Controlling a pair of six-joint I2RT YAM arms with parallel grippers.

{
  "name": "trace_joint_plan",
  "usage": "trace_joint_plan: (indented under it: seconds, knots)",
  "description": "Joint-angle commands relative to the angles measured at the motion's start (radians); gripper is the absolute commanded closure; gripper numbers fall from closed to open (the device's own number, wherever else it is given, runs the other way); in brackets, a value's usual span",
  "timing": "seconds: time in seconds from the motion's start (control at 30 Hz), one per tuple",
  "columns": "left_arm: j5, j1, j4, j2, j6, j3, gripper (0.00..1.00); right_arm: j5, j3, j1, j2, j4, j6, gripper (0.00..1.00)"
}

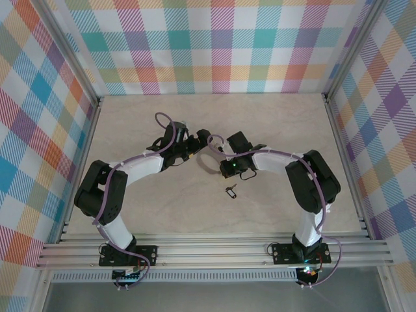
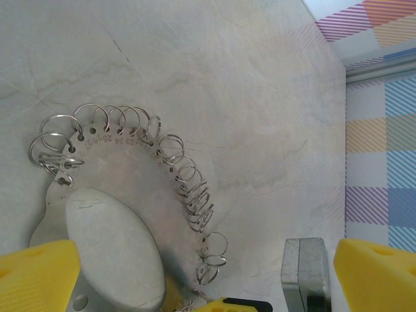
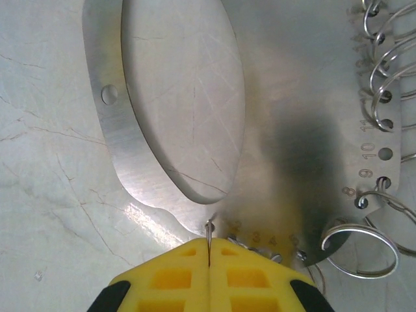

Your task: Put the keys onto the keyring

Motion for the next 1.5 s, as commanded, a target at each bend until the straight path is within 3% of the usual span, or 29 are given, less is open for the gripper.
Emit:
trace_joint_plan:
  seconds: [0.0,0.3,0.67,0.83,1.0,1.33,1.47]
  knots:
    - [0.006,-0.006,0.01,-0.03,0.011,-0.008,0.0,0.003,0.023,0.006,0.024,0.008,0.019,0.98]
    - [0.008,-0.006,0.013,-0.027,0.01,-0.007,0.0,0.013,0.022,0.006,0.025,0.012,0.024,0.81]
    - [0.008,-0.006,0.019,-0.027,0.005,-0.012,0.0,0.025,0.026,0.006,0.024,0.007,0.023,0.88]
    - [0.009,-0.006,0.022,-0.027,0.003,-0.013,0.0,0.023,0.028,0.006,0.027,0.008,0.024,0.99]
    - [0.003,-0.004,0.004,-0.037,0.019,-0.005,0.0,0.036,0.054,0.0,-0.009,-0.008,0.012,1.0]
    - [-0.019,0.037,-0.162,-0.13,0.192,0.119,0.0,0.024,0.25,-0.066,-0.174,-0.069,-0.075,1.0]
    - [-0.001,0.07,-0.201,-0.171,0.237,0.161,0.0,-0.035,0.277,-0.108,-0.216,-0.027,-0.098,1.0]
